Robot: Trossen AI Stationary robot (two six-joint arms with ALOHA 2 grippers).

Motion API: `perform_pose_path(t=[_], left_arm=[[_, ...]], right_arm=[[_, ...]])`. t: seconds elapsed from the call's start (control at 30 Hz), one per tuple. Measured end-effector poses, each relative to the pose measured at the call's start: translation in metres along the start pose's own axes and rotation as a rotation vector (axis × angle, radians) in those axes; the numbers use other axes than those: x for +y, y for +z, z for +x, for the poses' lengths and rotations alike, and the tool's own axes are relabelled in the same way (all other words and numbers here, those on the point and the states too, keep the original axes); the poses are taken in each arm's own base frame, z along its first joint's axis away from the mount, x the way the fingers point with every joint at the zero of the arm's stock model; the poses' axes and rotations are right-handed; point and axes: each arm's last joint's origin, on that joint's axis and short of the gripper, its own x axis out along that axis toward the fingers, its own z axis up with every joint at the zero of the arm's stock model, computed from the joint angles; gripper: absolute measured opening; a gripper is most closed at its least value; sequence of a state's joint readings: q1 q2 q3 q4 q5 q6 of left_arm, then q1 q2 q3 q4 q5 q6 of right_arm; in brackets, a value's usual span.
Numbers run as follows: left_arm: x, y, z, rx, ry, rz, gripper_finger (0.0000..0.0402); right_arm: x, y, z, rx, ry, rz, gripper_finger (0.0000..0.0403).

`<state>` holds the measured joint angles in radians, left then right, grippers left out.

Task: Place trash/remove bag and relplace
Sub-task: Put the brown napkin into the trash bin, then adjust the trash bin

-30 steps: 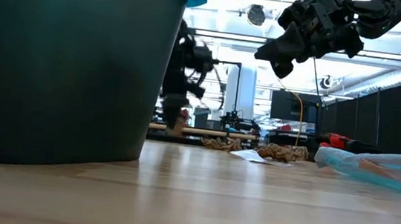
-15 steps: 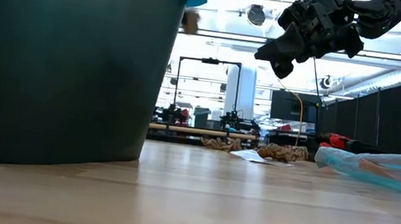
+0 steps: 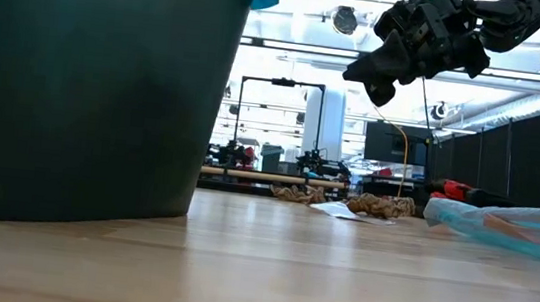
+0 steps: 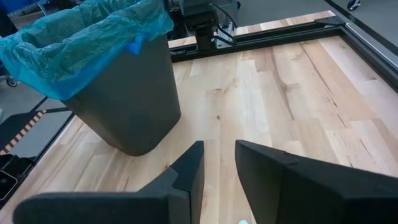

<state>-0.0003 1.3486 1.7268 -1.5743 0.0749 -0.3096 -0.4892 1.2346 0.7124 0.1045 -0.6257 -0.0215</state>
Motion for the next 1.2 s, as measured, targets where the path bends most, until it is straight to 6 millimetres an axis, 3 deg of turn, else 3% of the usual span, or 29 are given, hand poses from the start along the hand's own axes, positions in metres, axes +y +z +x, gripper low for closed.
perform_pose_path(t=[0.2,0.37,0.57,0.8,1.0,1.2], left_arm=[[-0.026,-0.001,0.041,0.123,-0.123,0.023,0.0002],[-0.042,0.000,0.053,0.164,-0.151,0.037,0.0002],[-0.049,0.000,0.054,0.155,-0.172,-0.016,0.0003],[-0.049,0.018,0.065,0.035,-0.108,-0.012,0.0063],[-0.056,0.026,0.085,0.142,-0.193,-0.020,0.0120],[-0.069,0.029,0.108,0.251,-0.253,0.038,0.0136]], right_arm=[[0.000,0.000,0.000,0.003,0.000,0.014,0.0084],[0.000,0.000,0.000,0.004,0.000,0.014,0.0084],[0.000,-0.001,0.000,0.005,0.001,0.012,0.0084],[0.000,-0.001,0.000,0.005,0.000,0.010,0.0084],[0.000,0.000,0.000,0.003,0.001,0.003,0.0084],[0.000,0.000,0.000,0.004,0.001,-0.016,0.0084]])
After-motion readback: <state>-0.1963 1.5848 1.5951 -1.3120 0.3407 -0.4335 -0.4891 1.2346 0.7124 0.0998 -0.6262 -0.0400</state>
